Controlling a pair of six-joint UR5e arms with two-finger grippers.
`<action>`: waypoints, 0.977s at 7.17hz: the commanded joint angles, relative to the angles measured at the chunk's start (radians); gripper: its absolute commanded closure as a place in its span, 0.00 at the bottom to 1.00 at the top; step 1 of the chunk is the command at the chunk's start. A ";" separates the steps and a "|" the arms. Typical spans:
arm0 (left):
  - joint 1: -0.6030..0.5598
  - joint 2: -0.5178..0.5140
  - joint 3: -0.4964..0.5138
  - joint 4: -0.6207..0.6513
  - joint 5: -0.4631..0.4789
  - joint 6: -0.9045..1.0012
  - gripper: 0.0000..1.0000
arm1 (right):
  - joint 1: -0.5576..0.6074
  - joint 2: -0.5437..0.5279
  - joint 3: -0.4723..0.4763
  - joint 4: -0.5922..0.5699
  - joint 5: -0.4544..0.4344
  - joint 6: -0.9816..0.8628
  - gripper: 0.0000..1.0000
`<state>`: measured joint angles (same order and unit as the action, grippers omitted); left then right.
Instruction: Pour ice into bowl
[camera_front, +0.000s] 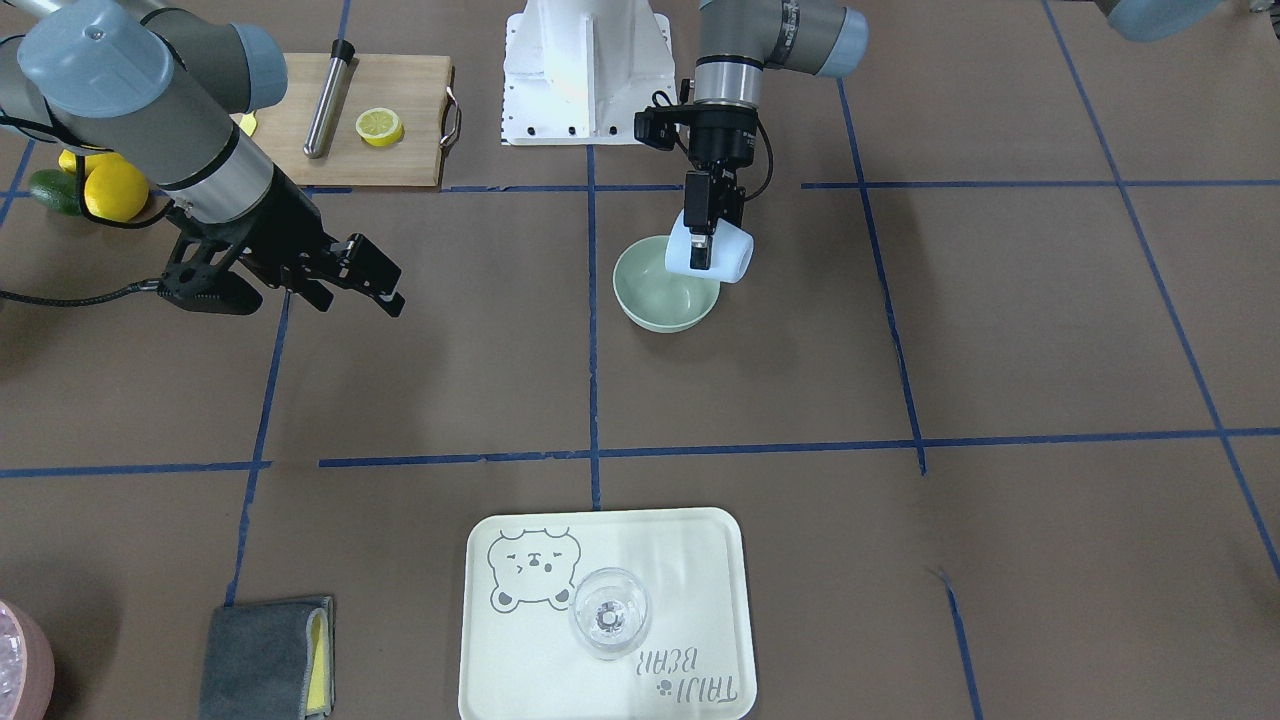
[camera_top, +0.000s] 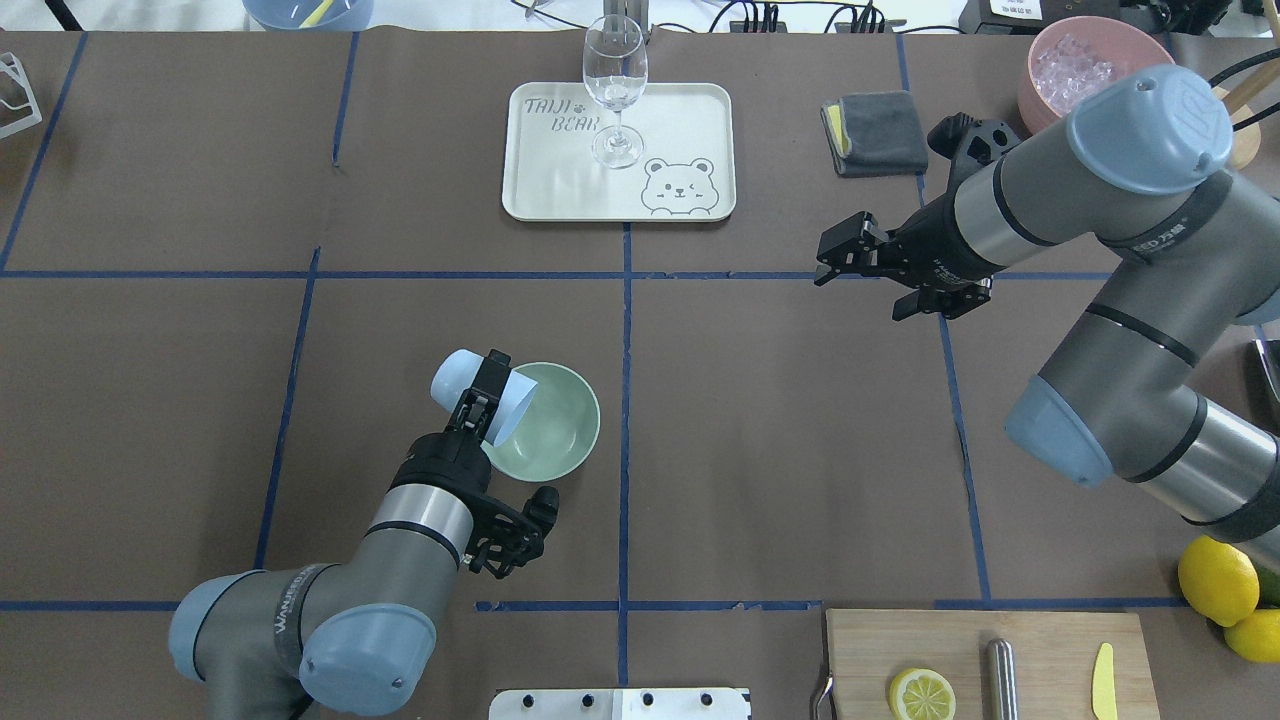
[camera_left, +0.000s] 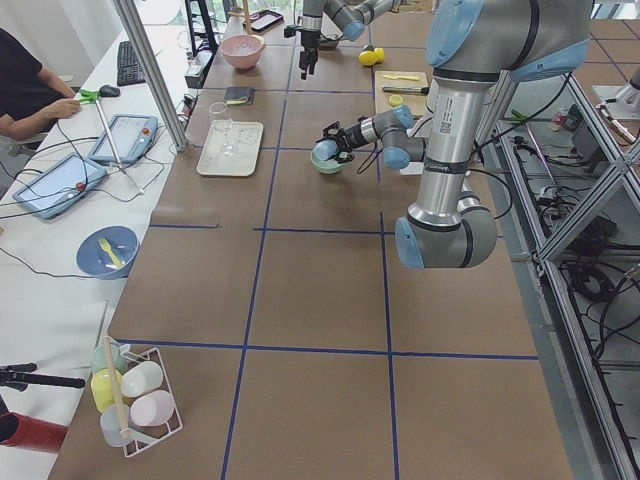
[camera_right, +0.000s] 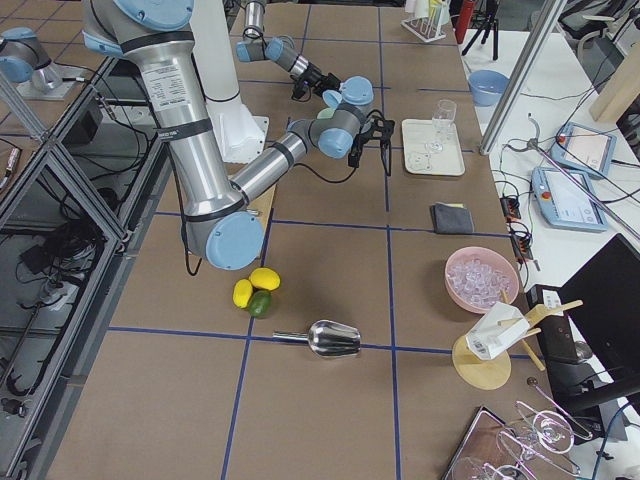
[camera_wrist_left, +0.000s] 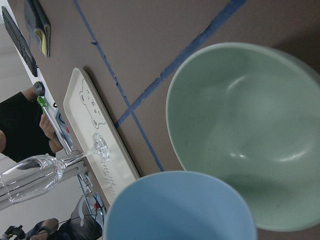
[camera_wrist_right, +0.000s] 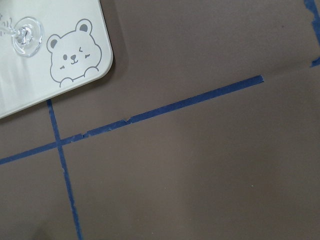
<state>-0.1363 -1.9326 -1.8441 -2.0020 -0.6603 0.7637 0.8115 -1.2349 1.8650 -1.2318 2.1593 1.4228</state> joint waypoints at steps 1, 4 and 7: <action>0.023 -0.002 0.020 0.003 0.109 -0.007 1.00 | 0.000 0.000 0.000 0.000 0.001 0.001 0.00; 0.038 -0.002 0.057 0.003 0.171 -0.040 1.00 | 0.000 0.002 0.000 0.000 0.001 0.001 0.00; 0.044 0.000 0.068 0.003 0.201 -0.041 1.00 | 0.000 0.002 0.002 0.000 0.002 0.004 0.00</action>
<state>-0.0939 -1.9334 -1.7827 -1.9988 -0.4776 0.7239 0.8115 -1.2333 1.8658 -1.2318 2.1609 1.4253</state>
